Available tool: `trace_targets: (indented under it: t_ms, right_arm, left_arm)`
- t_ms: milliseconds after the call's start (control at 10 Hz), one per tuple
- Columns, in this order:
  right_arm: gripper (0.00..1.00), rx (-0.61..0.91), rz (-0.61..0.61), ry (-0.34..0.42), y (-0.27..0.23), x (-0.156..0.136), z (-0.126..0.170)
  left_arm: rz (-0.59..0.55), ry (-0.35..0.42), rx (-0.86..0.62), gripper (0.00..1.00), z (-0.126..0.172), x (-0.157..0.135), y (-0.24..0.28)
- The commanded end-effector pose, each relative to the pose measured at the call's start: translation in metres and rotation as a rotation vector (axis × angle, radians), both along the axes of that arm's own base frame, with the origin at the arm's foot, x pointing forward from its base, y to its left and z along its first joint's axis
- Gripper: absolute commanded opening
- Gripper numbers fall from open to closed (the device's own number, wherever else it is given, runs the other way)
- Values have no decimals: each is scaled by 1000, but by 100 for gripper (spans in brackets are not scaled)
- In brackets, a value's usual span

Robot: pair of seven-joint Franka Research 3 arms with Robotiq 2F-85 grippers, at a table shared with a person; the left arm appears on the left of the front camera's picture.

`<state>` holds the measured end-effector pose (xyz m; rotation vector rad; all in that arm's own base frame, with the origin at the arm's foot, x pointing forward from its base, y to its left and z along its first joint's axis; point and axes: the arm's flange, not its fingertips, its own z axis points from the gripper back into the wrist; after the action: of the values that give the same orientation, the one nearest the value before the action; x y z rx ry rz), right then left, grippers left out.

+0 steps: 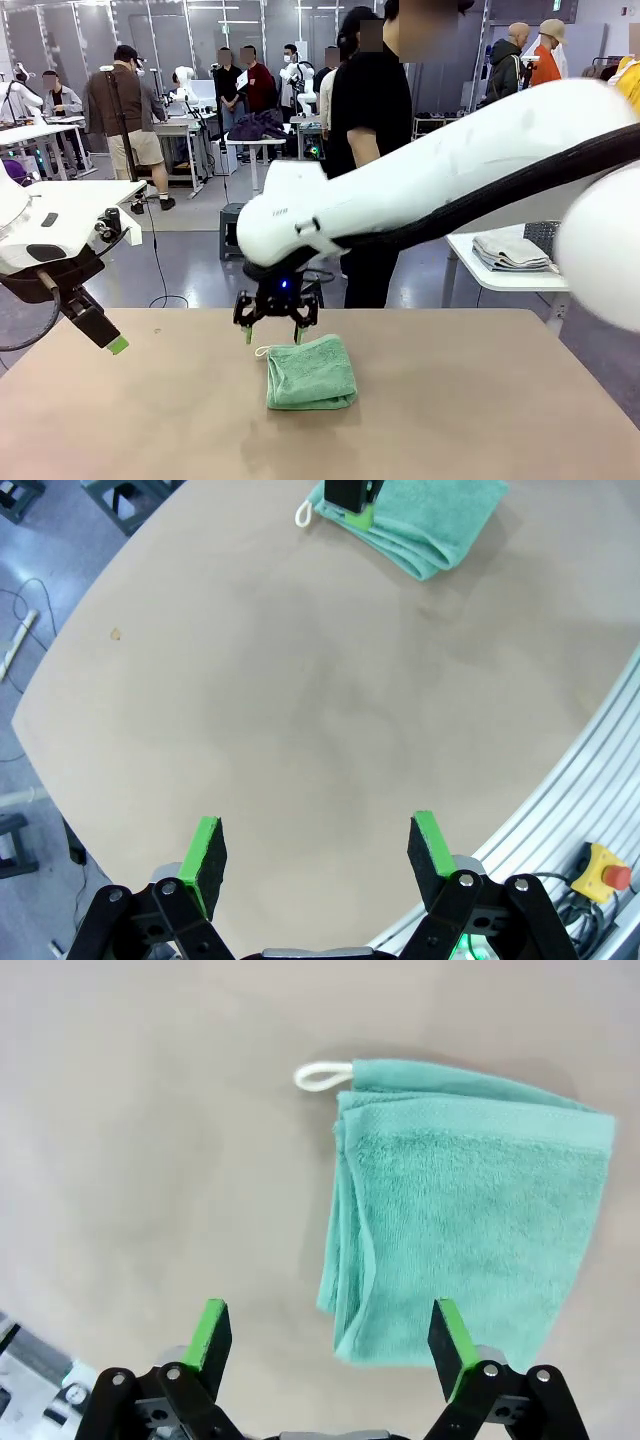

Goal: Fold the towels and place them in the basket.
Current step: Place the folded Towel with hook on the right side of the table.

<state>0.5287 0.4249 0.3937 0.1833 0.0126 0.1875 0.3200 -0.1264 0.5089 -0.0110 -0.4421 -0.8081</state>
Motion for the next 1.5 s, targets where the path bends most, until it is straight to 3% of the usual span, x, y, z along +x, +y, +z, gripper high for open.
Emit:
trace_targets:
  t_ms: [0,300,600,1100,1300,1400]
  right_arm:
    - [100,108,-33,-27,-68,-25,44]
    - [100,331,-68,14,-147,-22,44]
    - [100,428,-143,15,-198,-16,0]
    - [100,526,-185,44,-215,-8,-70]
    - [100,551,-181,14,-213,-7,-88]
    - [100,569,-198,45,-214,-5,-98]
  left_arm:
    - [-3,-9,-5,92,-1,2,-1]
    - [-3,-9,-5,92,-1,2,-1]
    - [-3,-9,-5,92,-1,2,-1]
    - [-3,-9,-5,92,-1,2,-1]
    - [-3,-9,-5,92,-1,2,-1]
    - [-3,-9,-5,92,-1,2,-1]
